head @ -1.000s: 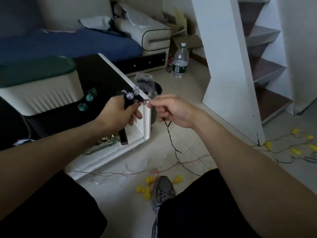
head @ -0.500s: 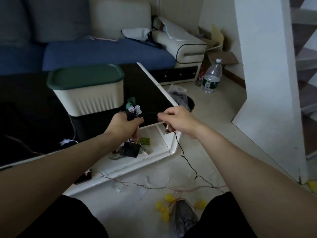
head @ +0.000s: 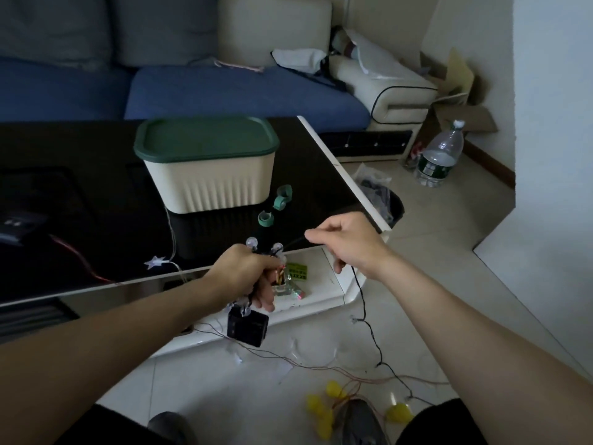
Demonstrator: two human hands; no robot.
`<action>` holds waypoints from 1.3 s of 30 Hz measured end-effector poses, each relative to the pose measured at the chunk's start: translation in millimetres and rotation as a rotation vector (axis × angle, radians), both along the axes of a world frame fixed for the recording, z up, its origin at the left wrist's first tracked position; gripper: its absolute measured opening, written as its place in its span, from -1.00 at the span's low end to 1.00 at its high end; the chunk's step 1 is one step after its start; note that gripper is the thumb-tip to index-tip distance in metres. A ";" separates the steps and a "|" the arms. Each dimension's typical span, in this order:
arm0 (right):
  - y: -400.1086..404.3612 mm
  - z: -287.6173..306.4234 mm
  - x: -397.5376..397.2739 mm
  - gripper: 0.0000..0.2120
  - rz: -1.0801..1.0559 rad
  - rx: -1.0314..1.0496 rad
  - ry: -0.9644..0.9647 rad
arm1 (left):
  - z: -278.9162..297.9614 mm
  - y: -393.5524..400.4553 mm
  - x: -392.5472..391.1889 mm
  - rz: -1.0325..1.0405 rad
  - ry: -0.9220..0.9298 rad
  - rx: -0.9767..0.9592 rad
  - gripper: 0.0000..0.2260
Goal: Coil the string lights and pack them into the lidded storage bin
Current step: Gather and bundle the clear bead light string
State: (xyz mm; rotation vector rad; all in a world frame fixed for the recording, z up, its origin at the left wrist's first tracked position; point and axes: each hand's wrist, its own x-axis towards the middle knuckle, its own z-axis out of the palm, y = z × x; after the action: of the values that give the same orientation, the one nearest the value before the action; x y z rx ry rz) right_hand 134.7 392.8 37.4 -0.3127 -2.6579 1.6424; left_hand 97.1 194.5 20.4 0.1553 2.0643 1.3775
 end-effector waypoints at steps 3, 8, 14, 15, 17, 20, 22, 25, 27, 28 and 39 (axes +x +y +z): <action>4.4 -7.2 -1.6 -0.74 0.075 -0.002 -0.138 | -4.2 -2.5 -6.4 0.018 -0.096 0.058 -0.66; 0.9 -17.9 2.2 -0.65 0.210 0.003 -0.324 | 1.8 -6.3 -14.5 0.122 -0.347 0.432 -0.68; -5.8 -28.9 2.9 -0.59 0.289 0.119 -0.399 | 14.3 -1.5 -34.7 0.332 -0.315 0.712 -0.85; -7.8 -29.7 3.4 -0.59 0.305 0.154 -0.412 | 15.8 -1.0 -36.5 0.346 -0.272 0.690 -0.86; -14.1 -26.3 5.9 -0.59 0.342 0.247 -0.416 | 16.1 -1.6 -37.5 0.317 -0.205 0.602 -0.81; -26.7 -14.1 8.8 -0.61 0.401 0.442 -0.333 | 11.9 -2.6 -33.3 0.186 -0.152 0.509 -0.78; -34.2 -7.7 9.3 -0.61 0.458 0.555 -0.265 | 8.8 -1.2 -28.7 0.136 -0.156 0.503 -0.76; -38.9 -2.8 11.3 -0.65 0.488 0.576 -0.163 | 5.7 4.2 -23.2 0.043 -0.152 0.472 -0.72; -37.9 -0.5 12.4 -0.66 0.471 0.531 -0.085 | 5.7 7.6 -18.4 -0.026 -0.152 0.405 -0.85; -36.4 0.5 12.8 -0.68 0.466 0.504 -0.049 | 3.8 8.5 -16.6 -0.049 -0.153 0.362 -0.77; -12.9 10.2 17.7 -0.69 0.395 0.192 0.043 | 2.5 17.9 -6.8 -0.028 -0.212 0.313 -0.59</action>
State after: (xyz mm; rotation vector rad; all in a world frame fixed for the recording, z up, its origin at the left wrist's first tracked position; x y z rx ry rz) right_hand 152.4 379.8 47.5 0.2641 -2.9533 1.4250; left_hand 90.3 212.4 22.9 0.1610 1.6608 1.6196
